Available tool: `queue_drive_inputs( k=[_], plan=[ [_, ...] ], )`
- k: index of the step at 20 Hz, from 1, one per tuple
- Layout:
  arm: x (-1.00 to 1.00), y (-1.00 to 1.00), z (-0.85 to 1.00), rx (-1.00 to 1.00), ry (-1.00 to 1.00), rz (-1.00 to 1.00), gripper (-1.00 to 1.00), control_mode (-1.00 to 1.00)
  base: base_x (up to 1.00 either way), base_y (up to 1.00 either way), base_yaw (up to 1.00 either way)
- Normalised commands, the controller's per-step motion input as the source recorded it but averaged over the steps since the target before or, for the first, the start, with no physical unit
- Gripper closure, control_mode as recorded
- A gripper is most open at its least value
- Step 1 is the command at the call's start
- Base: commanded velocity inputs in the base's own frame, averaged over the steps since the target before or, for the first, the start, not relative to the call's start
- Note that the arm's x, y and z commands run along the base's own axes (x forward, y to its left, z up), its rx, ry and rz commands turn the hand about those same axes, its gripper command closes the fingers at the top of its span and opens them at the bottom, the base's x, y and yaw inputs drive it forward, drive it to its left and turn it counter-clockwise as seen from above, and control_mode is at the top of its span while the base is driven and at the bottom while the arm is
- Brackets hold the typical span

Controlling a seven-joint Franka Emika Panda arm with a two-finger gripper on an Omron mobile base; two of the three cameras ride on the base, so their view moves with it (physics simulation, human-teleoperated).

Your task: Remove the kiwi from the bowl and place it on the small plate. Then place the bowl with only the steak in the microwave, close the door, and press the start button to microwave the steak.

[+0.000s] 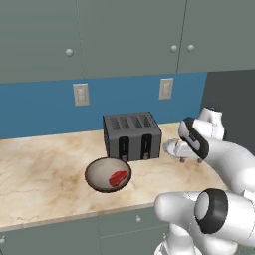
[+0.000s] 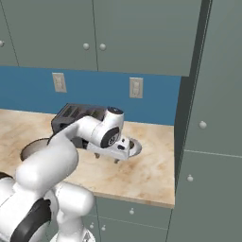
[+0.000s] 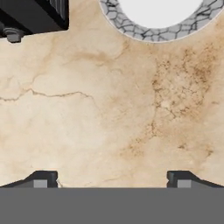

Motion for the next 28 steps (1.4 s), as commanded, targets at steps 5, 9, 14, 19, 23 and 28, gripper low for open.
queue_drive_inputs(
  k=[5,9,14,19,23,28],
  plan=[
    [-0.55,0.36,0.43,-0.01,-0.01,0.00,-1.00,-1.00,0.00,0.00,0.00],
    [-0.11,0.42,0.52,-0.05,0.01,0.00,-1.00,-1.00,0.00,0.00,0.00],
    [0.00,0.60,0.27,-0.09,0.04,-0.01,-1.00,-1.00,0.00,0.00,0.00],
    [-0.04,0.52,0.10,-0.08,0.01,-0.01,-1.00,-1.00,0.00,0.00,0.00],
    [-0.14,0.46,0.17,-0.05,0.00,-0.01,-1.00,-1.00,0.00,0.00,0.00],
    [-0.01,0.77,0.31,-0.17,0.00,-0.01,-1.00,-1.00,0.00,0.00,0.00]
  ],
)
